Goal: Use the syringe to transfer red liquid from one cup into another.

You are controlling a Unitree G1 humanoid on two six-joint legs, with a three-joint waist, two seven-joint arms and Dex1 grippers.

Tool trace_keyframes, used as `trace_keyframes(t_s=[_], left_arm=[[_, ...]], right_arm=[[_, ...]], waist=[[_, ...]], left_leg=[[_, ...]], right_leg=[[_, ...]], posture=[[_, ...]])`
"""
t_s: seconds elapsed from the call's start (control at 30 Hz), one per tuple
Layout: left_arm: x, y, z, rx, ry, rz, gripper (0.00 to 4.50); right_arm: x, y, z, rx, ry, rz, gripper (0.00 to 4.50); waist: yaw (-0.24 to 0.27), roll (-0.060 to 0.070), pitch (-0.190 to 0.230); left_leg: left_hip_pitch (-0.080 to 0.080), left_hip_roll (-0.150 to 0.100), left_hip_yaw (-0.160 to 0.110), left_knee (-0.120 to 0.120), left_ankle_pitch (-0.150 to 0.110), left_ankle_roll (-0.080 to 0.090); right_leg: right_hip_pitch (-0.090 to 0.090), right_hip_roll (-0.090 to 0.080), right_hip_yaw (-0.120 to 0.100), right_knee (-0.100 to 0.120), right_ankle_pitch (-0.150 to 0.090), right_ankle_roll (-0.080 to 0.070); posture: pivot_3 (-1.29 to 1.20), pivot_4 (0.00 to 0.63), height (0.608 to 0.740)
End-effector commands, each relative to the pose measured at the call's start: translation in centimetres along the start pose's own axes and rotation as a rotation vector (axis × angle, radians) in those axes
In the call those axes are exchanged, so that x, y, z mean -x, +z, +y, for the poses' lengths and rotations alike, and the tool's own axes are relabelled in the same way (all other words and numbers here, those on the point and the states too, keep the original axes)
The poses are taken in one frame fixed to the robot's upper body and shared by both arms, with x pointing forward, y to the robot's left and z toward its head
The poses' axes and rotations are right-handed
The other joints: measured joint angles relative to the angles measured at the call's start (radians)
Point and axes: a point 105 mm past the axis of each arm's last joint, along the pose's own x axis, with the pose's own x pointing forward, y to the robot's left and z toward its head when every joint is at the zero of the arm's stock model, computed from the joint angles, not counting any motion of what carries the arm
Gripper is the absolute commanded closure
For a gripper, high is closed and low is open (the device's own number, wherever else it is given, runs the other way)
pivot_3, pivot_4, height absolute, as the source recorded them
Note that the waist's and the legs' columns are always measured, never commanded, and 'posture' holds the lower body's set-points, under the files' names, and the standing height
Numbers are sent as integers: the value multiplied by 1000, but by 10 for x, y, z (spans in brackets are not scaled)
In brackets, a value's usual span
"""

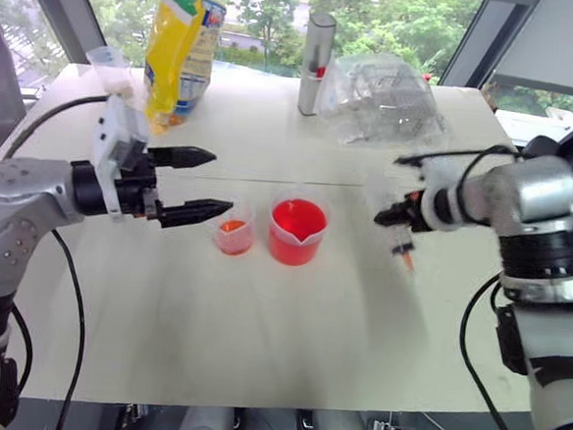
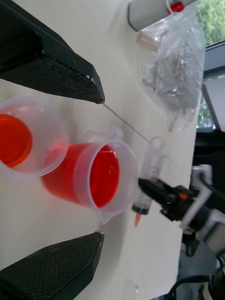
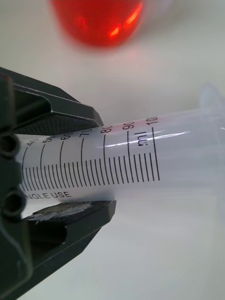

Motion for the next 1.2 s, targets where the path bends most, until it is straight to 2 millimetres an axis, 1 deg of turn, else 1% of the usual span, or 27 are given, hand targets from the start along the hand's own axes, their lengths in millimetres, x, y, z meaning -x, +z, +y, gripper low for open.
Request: trace_keyframes(t_s=[0.03,0.13,0.2,0.23,0.3,0.33,0.4,0.5,0.6,0.67,0.83,0.97,1.2], left_arm=[[1,16,3,-34,-15,-41,0],[-3,27,9,-29,-44,-83,0],[-10,36,13,-41,-75,-102,0],[-12,39,14,-42,-93,-112,0],[-15,43,16,-34,-119,-127,0],[-18,45,16,-31,-132,-132,0],[-24,48,15,-38,-166,-135,0],[-28,51,15,-45,-188,-142,0],[-30,55,14,-50,-203,-149,0],[-31,59,13,-58,-212,-151,0],[-35,67,13,-66,-224,-169,0],[-42,68,10,-69,-239,-171,0],[-51,62,9,-52,-236,-163,0]], right_arm=[[47,54,22,68,90,-362,2952],[83,83,51,263,119,-690,2952],[91,88,73,311,170,-811,2952],[92,88,84,317,223,-856,2952],[90,85,99,318,304,-900,2952],[88,83,107,322,337,-915,2952],[76,76,120,306,402,-930,2952],[58,65,126,297,422,-924,2952],[38,46,130,299,439,-893,2952],[24,29,134,319,447,-858,2952],[1,4,136,347,439,-825,2952],[-9,-2,140,373,434,-828,2952],[-14,-5,147,419,442,-839,2952]], waist=[[-1,0,0],[2,0,0],[3,0,0],[3,0,0],[1,0,0],[0,0,0],[1,0,0],[1,0,0],[2,0,0],[2,0,0],[1,0,0],[0,0,0],[1,0,0]], left_leg=[[0,0,0,0,0,0],[1,1,-1,0,0,0],[1,1,-1,0,0,0],[1,1,-1,0,0,0],[1,1,0,1,0,0],[1,0,0,1,0,0],[1,0,0,1,0,0],[1,0,0,1,0,0],[1,0,0,1,0,0],[1,-1,0,1,0,0],[1,-1,0,1,0,0],[2,0,0,1,0,-1],[2,0,0,1,1,-1]], right_leg=[[0,1,0,0,0,0],[1,1,0,0,0,0],[1,1,0,1,0,0],[1,2,0,1,0,0],[2,3,0,1,1,1],[2,2,0,0,1,1],[2,2,0,0,1,1],[2,2,0,1,1,1],[2,2,0,0,1,1],[1,2,0,0,1,1],[2,2,0,0,1,1],[2,3,0,1,1,1],[2,3,0,1,1,1]], posture=[[0,150,740],[0,150,740],[0,150,740],[0,150,740],[0,150,740],[0,150,740],[0,150,740],[0,150,740],[0,150,740],[0,150,740],[0,150,740],[0,150,740],[0,150,740]])
